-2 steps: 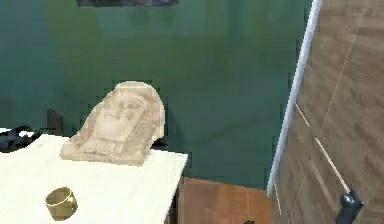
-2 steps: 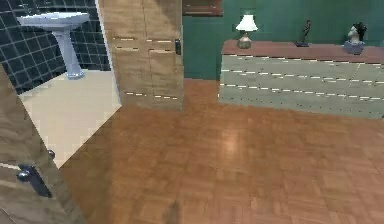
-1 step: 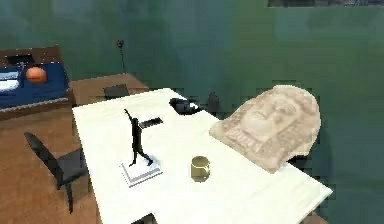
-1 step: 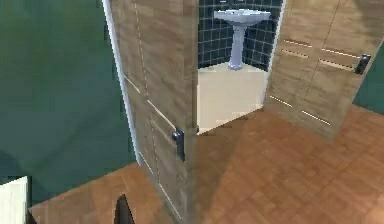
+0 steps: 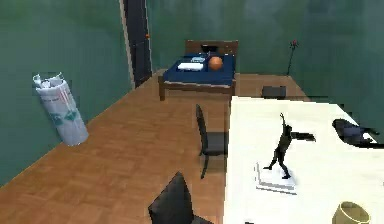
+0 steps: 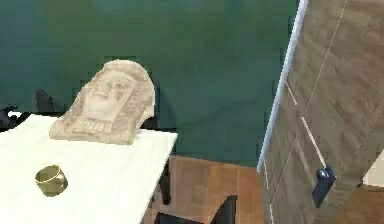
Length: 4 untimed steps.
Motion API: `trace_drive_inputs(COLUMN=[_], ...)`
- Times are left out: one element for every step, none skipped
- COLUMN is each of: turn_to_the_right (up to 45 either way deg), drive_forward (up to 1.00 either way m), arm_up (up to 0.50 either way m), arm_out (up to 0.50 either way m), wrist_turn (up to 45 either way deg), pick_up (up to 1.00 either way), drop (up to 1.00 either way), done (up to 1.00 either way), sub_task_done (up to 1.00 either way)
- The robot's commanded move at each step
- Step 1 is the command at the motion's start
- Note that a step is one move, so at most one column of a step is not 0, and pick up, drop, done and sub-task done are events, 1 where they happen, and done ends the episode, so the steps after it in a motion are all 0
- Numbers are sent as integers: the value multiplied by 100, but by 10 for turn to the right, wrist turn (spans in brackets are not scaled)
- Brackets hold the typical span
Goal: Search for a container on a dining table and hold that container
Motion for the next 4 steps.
trace_drive_inputs(turn_to_the_right=[-360,0,0,0], drive_forward=[0,0,0,0], arm_up=[0,50,26,0], arm_out=[0,0,0,48], wrist_turn=[0,0,0,0], pick_up=[0,0,0,0], drop=[0,0,0,0], done=[0,0,0,0], sub_task_done=[0,0,0,0])
